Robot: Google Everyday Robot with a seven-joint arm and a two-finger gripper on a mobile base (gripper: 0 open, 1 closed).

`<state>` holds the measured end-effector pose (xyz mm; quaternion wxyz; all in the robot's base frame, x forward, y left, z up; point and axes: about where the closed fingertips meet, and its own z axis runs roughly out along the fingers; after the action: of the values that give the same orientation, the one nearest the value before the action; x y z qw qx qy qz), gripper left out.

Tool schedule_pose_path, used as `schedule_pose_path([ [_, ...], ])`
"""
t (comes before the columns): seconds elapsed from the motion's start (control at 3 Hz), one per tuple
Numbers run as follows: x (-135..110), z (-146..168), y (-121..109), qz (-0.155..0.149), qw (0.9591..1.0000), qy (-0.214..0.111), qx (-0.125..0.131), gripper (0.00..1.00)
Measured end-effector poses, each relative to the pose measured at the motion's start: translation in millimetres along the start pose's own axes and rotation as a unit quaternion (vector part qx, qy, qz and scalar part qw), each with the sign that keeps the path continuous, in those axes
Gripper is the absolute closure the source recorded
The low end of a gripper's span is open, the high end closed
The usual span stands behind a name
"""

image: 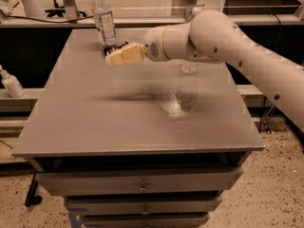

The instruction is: Move rxbar chocolate near blue plastic bottle

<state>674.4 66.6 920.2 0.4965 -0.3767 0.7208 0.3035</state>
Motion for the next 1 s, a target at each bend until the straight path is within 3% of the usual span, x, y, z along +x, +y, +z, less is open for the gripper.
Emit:
schedule_pose_path([
  [0.33,18,-45,9,-0.023,0.9992,0.024,-0.020,0.00],
  [0.67,43,-90,19,-0.026,0.9983,0.044,-0.028,0.00],
  [1.0,82,-126,33,-0.010,0.9991,0.027,-0.032,0.00],
])
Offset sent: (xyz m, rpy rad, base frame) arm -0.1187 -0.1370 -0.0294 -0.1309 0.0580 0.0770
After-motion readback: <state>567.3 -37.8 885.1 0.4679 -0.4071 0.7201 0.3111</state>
